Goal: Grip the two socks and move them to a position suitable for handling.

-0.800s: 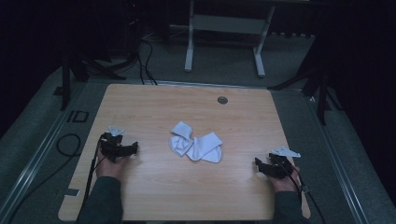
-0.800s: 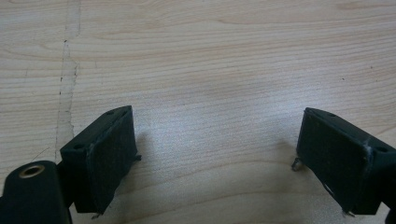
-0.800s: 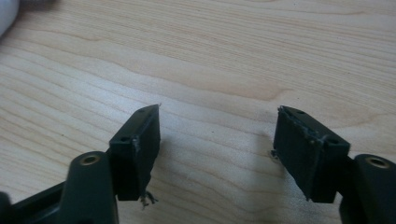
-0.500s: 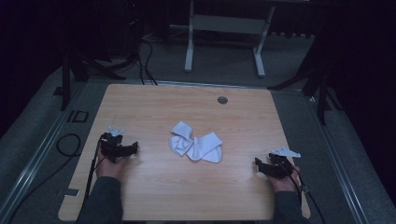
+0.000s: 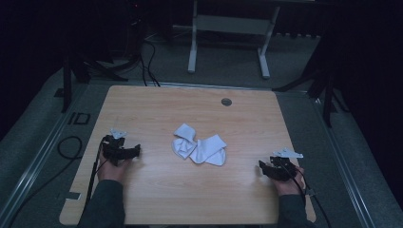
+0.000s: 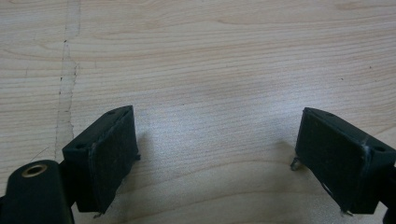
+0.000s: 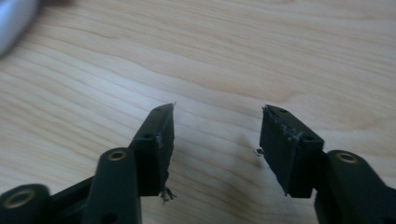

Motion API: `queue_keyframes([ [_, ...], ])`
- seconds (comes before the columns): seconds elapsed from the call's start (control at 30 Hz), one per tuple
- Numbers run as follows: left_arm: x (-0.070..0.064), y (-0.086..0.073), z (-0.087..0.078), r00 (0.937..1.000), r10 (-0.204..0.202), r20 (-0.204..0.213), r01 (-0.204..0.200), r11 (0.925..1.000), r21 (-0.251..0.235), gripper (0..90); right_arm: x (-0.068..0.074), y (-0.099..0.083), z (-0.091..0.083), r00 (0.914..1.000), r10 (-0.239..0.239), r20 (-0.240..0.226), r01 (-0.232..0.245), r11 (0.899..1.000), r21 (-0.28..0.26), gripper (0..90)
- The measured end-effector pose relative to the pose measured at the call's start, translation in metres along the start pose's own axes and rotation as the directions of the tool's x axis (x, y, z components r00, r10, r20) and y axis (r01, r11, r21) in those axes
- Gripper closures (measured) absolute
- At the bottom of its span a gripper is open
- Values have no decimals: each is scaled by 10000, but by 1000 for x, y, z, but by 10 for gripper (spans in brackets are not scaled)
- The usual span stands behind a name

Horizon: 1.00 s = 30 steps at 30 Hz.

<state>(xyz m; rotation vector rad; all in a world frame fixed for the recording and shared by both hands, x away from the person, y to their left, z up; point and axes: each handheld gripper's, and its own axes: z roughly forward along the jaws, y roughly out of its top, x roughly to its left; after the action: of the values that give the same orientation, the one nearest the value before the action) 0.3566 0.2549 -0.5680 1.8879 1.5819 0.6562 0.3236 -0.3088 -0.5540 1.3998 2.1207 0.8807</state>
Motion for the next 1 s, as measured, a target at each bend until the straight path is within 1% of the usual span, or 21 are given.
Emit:
queue_keyframes([
  [0.1,0,0,0,10000,-2,-1,2,10000,-1,128,7,6,-3,9988,-340,-358,334,9993,-170,497],
  [0.13,0,0,0,10000,-2,-1,2,10000,-1,128,7,6,-3,9988,-340,-358,334,9993,-170,497],
  [0.17,0,0,0,10000,-2,-1,2,10000,1,128,10,10,-5,9972,-389,-639,376,9991,-201,540],
  [0.2,0,0,0,10000,-4,-1,4,10000,1,129,12,12,-5,9959,-458,-781,446,9989,-169,554],
  [0.27,0,0,0,10000,-5,-3,5,10000,-1,129,15,15,-5,9938,-646,-909,635,9979,-156,583],
  [0.4,0,0,0,10000,-2,-6,2,10000,-1,129,23,21,-5,9869,-1021,-1248,1013,9948,-132,661],
  [0.5,0,0,0,10000,-2,-6,2,10000,-3,129,31,26,-4,9798,-1216,-1591,1210,9926,-130,735],
  [0.53,0,0,0,10000,-3,-6,3,10000,-3,130,34,27,-3,9781,-1270,-1650,1268,9919,-118,758],
  [0.57,0,0,0,10000,-3,-6,3,10000,-3,130,34,27,-3,9781,-1270,-1650,1268,9919,-118,758],
  [0.67,0,0,0,10000,-2,-7,2,10000,-3,130,47,31,0,9653,-1594,-2067,1615,9868,-66,868],
  [0.73,0,0,0,10000,-5,-6,5,10000,-5,130,53,34,1,9586,-1772,-2230,1804,9836,-62,891],
  [0.9,0,0,0,10000,-10,-8,10,10000,-6,130,67,41,6,9441,-2145,-2505,2192,9756,-93,897],
  [1.0,0,0,0,10000,-9,-8,9,10000,-6,130,78,47,10,9344,-2348,-2677,2399,9707,-138,898],
])
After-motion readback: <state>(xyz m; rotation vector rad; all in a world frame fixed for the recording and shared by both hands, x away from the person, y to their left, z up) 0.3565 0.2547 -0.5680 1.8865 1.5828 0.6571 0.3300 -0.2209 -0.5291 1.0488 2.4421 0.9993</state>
